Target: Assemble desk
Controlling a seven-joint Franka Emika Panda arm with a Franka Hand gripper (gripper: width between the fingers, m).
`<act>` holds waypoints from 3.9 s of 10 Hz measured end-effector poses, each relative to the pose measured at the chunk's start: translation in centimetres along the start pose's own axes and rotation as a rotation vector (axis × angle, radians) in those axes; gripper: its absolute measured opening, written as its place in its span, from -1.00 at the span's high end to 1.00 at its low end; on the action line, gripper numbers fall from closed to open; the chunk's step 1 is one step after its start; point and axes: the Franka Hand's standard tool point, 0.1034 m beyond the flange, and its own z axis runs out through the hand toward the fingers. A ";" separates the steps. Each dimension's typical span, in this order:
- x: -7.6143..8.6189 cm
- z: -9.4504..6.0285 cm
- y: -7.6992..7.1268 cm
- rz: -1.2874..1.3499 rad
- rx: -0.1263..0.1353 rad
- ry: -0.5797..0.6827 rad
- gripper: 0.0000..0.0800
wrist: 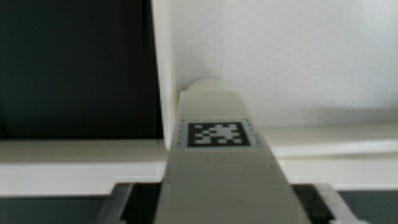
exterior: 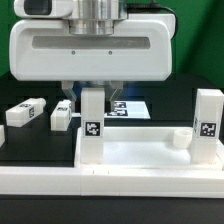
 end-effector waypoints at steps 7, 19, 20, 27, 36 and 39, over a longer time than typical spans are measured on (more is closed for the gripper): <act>-0.1 0.1 -0.5 0.831 0.027 -0.008 0.28; -0.1 0.1 -0.7 0.486 0.025 -0.004 -0.62; -0.1 0.3 -0.8 0.400 0.021 -0.004 -0.62; 0.0 0.3 -0.6 -0.120 -0.014 -0.006 -0.62; 0.0 0.3 -0.3 -0.250 -0.014 -0.006 0.28; 0.0 0.3 -0.3 0.097 0.003 -0.003 0.28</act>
Offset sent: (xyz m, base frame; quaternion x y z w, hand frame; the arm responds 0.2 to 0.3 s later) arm -0.0098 0.0036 0.0007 0.0143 -0.0044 0.3052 0.9522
